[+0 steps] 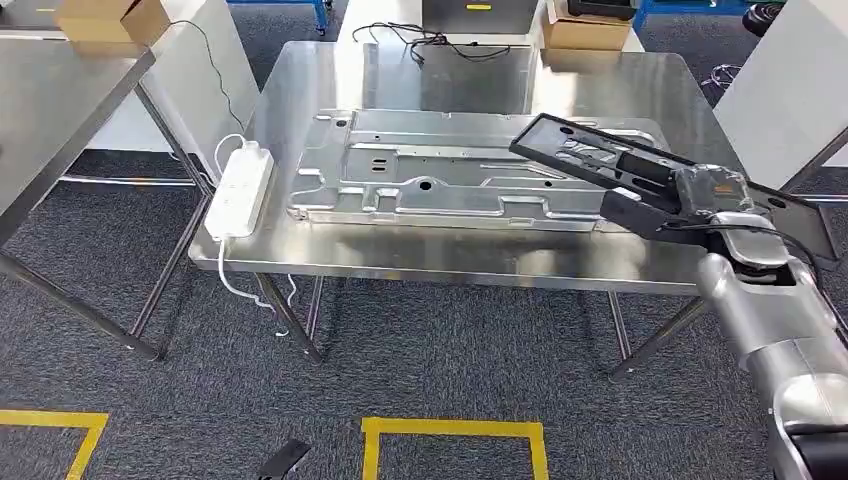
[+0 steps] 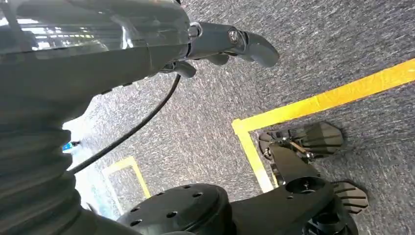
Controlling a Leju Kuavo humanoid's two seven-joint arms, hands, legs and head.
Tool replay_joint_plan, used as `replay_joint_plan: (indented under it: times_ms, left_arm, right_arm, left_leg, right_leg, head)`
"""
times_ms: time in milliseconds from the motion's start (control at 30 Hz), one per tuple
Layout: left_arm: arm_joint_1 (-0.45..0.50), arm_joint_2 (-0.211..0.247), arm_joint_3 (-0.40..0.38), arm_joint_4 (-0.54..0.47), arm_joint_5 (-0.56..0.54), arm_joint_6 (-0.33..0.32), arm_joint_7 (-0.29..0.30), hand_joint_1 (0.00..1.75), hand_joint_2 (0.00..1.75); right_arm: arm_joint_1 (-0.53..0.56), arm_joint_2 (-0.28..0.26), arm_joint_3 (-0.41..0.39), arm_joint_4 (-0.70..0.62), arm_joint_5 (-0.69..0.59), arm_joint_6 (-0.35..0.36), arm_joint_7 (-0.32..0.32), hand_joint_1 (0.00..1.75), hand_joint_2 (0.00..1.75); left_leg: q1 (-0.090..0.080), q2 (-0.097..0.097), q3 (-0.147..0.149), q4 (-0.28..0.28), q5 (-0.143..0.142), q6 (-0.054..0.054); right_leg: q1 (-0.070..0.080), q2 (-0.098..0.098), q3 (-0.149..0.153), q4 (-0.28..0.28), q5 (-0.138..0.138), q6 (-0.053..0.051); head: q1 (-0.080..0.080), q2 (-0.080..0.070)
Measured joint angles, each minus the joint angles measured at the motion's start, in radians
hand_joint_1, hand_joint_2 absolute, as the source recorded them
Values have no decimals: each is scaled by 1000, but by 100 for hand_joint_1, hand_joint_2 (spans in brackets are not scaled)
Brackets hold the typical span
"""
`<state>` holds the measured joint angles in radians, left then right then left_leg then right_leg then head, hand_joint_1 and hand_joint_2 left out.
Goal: Take the parts from the cabinet and place them on the table.
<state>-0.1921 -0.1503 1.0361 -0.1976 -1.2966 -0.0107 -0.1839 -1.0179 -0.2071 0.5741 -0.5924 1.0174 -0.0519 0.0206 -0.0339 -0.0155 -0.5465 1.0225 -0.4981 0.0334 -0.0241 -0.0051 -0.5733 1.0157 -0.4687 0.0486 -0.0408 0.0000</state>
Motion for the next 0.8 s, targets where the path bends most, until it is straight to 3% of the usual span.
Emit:
replay_joint_plan:
  times_ms: [600, 733, 800]
  left_arm:
    - [0, 0, -1, 0, 11, 0, -2, 0, 175]
    - [0, 0, -1, 0, 13, 0, -4, 0, 175]
    - [-1, 0, -1, 0, 16, 0, -5, 0, 175]
  right_arm:
    - [-5, 33, 25, 16, -9, -3, -3, 134, 175]
    - [-6, 37, 29, 16, -9, -1, -3, 134, 175]
    - [-7, 37, 32, 16, -9, 0, -3, 134, 175]
  left_leg:
    - [-6, 0, -4, 5, -1, 1]
    - [-9, 0, -7, 8, -1, 4]
    - [-5, 0, -8, -1, 2, 14]
  right_leg:
    - [-5, 0, -2, -1, 2, 4]
    - [-8, 0, -2, -5, 6, 10]
    - [-7, 0, 4, 3, 17, 22]
  head:
    - [0, 0]
    - [0, 0]
    - [-2, 0]
